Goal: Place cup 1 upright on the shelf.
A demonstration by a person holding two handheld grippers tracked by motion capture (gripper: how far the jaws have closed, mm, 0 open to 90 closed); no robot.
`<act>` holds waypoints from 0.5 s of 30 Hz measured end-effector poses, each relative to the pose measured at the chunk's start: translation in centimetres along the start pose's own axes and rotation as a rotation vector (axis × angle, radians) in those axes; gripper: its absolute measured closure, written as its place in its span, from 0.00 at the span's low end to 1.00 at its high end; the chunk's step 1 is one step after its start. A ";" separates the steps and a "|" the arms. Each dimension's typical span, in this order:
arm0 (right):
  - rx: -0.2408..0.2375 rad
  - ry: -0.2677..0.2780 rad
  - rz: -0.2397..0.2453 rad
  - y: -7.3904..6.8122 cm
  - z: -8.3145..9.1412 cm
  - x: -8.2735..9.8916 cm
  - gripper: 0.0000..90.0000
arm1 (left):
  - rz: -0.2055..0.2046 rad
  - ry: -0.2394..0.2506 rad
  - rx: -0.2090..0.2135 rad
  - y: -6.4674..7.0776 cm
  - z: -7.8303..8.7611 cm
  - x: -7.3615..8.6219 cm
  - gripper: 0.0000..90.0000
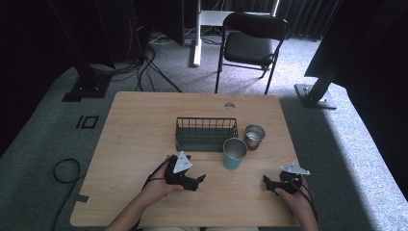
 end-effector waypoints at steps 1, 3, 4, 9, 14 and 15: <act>0.000 0.000 0.000 0.0 0.0 0.0 0.12 | -0.002 0.001 0.002 0.1 -0.1 -0.2 0.10; 0.000 0.000 0.000 0.0 0.0 0.0 0.12 | -0.011 0.001 0.001 0.1 -0.4 -0.6 0.10; 0.000 0.000 0.000 0.0 0.0 0.0 0.12 | -0.013 0.003 0.006 0.2 -0.6 -0.8 0.10; 0.000 0.000 0.000 0.0 0.0 0.0 0.12 | -0.003 0.019 0.016 0.6 -1.3 -1.5 0.10; 0.000 0.000 0.000 0.0 0.0 0.0 0.12 | -0.007 0.023 0.035 1.2 -2.2 -2.0 0.10; 0.000 0.000 0.000 0.0 0.0 0.0 0.12 | -0.008 0.027 0.038 1.4 -2.4 -2.2 0.10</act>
Point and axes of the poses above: each handheld gripper's, and its own axes: z roughly backward along the jaws, x roughly out of its underside, y roughly to its right, the point moved 5 cm from there along -z, roughly forward along the jaws, and after that the axes turned 4 degrees about -z, right-handed, at the moved point
